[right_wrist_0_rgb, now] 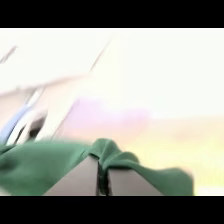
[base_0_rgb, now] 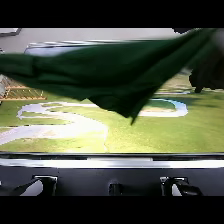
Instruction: Fold the clothes and pants, and hang the long-sleeved shirts on hangers.
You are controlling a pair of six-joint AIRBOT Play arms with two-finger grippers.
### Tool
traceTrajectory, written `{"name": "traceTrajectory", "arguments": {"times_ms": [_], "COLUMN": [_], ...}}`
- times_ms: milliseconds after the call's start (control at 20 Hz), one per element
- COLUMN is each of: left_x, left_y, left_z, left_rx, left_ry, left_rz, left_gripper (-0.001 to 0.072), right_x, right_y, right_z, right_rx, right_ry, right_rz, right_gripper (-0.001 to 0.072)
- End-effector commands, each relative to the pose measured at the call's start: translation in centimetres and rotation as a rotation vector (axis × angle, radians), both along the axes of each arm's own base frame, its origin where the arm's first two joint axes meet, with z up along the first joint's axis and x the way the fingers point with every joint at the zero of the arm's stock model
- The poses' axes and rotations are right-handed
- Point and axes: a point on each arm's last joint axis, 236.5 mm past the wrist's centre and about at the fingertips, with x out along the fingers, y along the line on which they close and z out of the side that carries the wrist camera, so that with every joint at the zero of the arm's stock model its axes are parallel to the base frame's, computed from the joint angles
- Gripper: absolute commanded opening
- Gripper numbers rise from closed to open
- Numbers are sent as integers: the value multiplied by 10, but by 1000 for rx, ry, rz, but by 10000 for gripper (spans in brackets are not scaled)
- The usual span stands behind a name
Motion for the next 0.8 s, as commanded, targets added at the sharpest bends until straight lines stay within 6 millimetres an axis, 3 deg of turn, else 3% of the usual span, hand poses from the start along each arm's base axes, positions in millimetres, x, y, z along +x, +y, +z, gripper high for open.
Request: {"name": "traceTrajectory", "arguments": {"times_ms": [0,50,150,250,400,500,550,650,750], "left_x": [-71,-83,-96,-92,-59,-25,-6,34,71], "left_y": [-3,-2,4,7,10,11,11,0,-15], "left_z": [63,71,77,74,43,-3,-36,-113,-193], "left_rx": [36,40,46,42,-31,-106,-140,-177,-203], "left_ry": [-182,-206,-227,-214,-123,1,90,262,398], "left_rz": [106,135,190,194,149,105,81,4,-56], "left_gripper": [16,16,16,16,15,15,16,16,16], "right_x": [-60,-63,-51,-18,55,106,132,183,225], "right_y": [-40,-54,-71,-73,-59,-40,-32,-3,32], "right_z": [89,97,87,51,-31,-87,-116,-190,-284], "right_rx": [-66,-17,55,70,101,115,93,54,-33], "right_ry": [-260,-268,-196,-30,322,512,579,737,892], "right_rz": [-259,-323,-378,-358,-213,-47,12,103,160], "right_gripper": [28,28,28,28,28,28,28,29,29]}}
